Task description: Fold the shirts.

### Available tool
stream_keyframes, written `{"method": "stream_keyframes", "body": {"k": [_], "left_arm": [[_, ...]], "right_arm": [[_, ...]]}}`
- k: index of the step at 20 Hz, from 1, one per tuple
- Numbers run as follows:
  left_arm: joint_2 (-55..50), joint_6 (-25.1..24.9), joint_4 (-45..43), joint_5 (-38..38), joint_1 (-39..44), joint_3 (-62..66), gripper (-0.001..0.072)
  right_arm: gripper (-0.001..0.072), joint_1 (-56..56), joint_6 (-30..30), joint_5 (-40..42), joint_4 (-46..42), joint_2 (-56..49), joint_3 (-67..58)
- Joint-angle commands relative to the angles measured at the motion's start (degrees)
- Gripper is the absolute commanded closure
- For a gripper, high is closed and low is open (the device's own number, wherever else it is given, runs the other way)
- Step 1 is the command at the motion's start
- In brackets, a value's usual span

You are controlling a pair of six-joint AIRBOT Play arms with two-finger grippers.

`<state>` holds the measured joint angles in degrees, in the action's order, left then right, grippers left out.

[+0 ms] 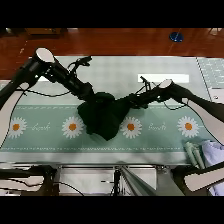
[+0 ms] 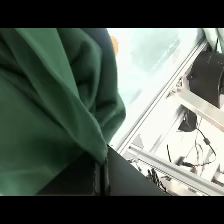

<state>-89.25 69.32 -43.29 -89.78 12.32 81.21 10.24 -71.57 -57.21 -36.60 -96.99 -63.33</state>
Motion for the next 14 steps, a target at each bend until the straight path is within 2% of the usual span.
{"method": "stream_keyframes", "body": {"k": [1,8,11,14], "left_arm": [[5.4,-0.7,0.0,-0.8,-2.9,4.2,0.069],[23.3,3.4,0.0,-1.6,-17.6,21.8,0.069],[30.7,3.4,0.0,-1.2,-23.0,23.6,0.069],[37.1,3.4,0.0,0.6,-26.1,23.6,0.069]], "right_arm": [[0.0685,-5.4,1.4,-3.6,0.1,9.6,-0.2],[0.0685,-24.2,-1.4,-5.7,-2.1,40.6,-4.3],[0.0685,-28.9,-3.1,-6.5,-2.2,49.2,-10.7],[0.0685,-31.8,-5.3,-7.2,-3.3,53.5,-19.7]]}}
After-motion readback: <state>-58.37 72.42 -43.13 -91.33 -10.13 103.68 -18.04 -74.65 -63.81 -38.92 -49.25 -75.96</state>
